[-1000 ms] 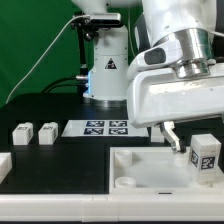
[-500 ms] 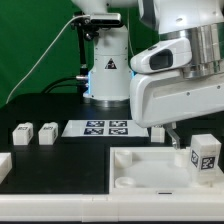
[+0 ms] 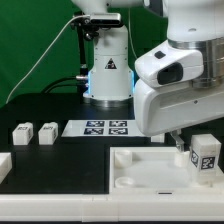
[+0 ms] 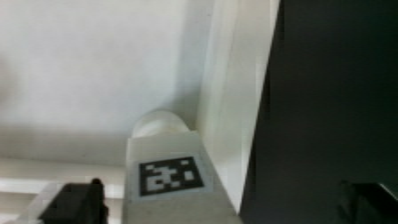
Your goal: Assemble one leg
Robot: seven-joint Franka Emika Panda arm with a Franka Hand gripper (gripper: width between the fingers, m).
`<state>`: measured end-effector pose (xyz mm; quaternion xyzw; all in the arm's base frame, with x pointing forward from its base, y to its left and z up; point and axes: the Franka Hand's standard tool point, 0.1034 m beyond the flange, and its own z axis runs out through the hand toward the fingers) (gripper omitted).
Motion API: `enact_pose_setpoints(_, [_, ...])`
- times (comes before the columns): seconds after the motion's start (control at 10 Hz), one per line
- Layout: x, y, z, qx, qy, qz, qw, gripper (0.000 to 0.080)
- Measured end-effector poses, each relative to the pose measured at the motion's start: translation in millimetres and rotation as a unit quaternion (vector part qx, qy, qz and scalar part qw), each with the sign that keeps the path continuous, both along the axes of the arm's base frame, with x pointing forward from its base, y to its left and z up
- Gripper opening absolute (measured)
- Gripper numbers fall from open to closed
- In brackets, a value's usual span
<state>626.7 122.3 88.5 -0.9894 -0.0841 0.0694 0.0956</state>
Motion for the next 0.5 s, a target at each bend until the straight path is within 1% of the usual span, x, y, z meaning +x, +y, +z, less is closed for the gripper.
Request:
enact_pose_setpoints(0.3, [3.0,-8.4,-1.7,-0.002,-0.004,0.003,1.000,0.0649])
enact_pose_setpoints(0.5, [3.7,-8.6,-1.1,-0.001,-0.005,0.005,1.000,0.0649])
